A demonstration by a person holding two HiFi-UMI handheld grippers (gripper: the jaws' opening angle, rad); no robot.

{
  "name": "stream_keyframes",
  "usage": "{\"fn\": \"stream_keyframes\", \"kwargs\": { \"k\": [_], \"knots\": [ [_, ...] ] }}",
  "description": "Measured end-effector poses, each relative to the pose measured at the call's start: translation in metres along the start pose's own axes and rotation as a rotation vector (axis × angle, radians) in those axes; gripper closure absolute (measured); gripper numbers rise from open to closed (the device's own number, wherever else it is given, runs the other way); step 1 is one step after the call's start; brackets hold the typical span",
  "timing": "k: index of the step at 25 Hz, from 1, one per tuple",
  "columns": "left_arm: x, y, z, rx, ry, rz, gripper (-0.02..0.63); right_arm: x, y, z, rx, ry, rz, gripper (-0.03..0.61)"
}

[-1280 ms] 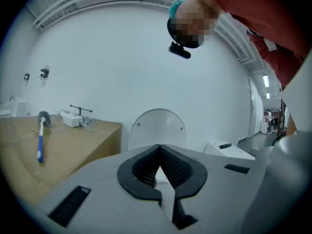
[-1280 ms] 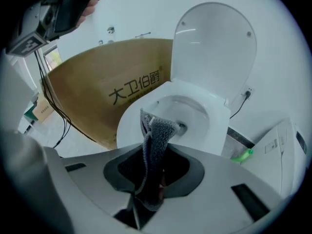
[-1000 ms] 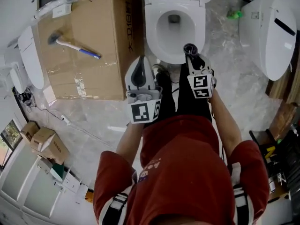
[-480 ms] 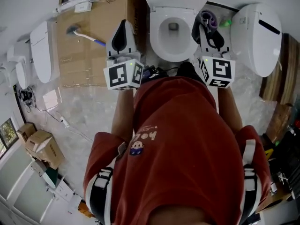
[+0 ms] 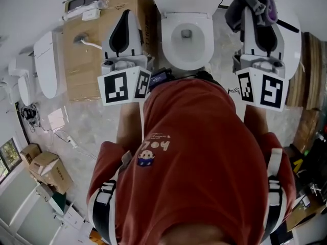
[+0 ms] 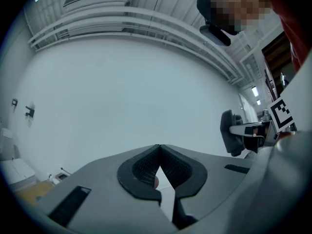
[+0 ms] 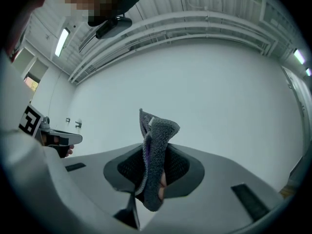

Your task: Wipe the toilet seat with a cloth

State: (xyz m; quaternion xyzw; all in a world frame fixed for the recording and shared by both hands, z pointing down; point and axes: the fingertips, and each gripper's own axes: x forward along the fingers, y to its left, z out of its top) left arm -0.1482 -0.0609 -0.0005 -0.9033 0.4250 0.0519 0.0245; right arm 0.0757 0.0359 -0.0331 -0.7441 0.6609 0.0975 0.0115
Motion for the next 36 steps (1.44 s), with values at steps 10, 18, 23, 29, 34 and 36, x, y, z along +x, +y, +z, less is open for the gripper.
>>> {"fn": "stream_keyframes", "kwargs": {
  "k": [10, 18, 23, 29, 34, 36],
  "knots": [
    [-0.003, -0.004, 0.006, 0.018, -0.017, -0.009, 0.601, -0.008, 0.0, 0.003, -0.023, -0.009, -0.022, 0.505],
    [-0.002, -0.013, 0.005, 0.019, -0.014, -0.019, 0.601, -0.009, -0.001, -0.004, -0.029, 0.012, -0.013, 0.505],
    [-0.003, -0.018, 0.002, 0.022, -0.008, -0.03, 0.601, -0.011, 0.001, -0.007, -0.028, 0.013, 0.002, 0.505],
    [-0.003, -0.021, 0.004, 0.023, -0.011, -0.037, 0.601, -0.012, 0.002, -0.008, -0.033, 0.016, 0.002, 0.505],
    [-0.002, -0.022, 0.003, 0.021, -0.009, -0.034, 0.601, -0.012, 0.001, -0.009, -0.039, 0.02, 0.002, 0.505],
    [-0.001, -0.024, 0.003, 0.021, -0.01, -0.034, 0.601, -0.012, 0.0, -0.009, -0.042, 0.02, 0.002, 0.505]
  ]
}}
